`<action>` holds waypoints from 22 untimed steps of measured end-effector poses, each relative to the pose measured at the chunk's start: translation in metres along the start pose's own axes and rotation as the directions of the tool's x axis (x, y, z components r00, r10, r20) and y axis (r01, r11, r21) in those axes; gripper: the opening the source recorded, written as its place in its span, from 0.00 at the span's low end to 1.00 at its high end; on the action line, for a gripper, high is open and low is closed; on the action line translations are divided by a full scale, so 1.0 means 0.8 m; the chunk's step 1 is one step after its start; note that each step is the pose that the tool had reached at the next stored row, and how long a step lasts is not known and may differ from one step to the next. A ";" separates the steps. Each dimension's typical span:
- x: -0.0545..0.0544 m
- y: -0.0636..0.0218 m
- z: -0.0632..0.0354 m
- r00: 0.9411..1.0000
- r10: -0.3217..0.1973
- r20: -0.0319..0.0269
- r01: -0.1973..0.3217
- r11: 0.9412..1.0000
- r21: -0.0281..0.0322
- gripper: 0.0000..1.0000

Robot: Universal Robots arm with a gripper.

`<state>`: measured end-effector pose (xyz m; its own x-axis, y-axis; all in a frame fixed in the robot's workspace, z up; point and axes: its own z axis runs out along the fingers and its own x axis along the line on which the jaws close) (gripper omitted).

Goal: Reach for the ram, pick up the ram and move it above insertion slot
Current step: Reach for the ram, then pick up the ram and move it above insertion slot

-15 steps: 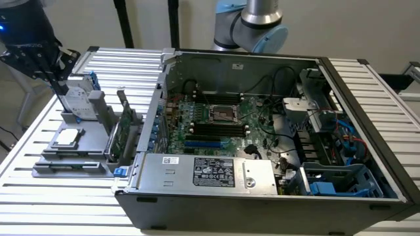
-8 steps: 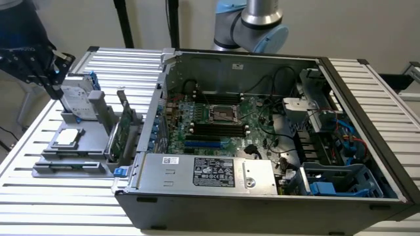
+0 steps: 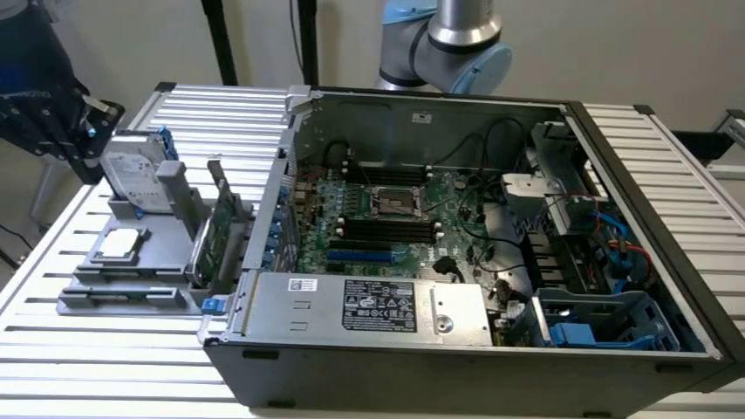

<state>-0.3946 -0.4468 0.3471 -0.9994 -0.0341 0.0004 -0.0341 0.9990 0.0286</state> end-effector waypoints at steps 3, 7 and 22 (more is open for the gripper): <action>0.001 -0.005 0.000 1.000 -0.003 0.000 0.003 1.000 0.001 0.11; 0.002 -0.012 0.000 1.000 -0.007 0.000 0.007 1.000 0.004 0.11; 0.004 -0.023 -0.001 1.000 -0.011 -0.001 0.011 1.000 0.005 0.11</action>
<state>-0.3975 -0.4651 0.3470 -0.9990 -0.0452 0.0006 -0.0452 0.9987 0.0232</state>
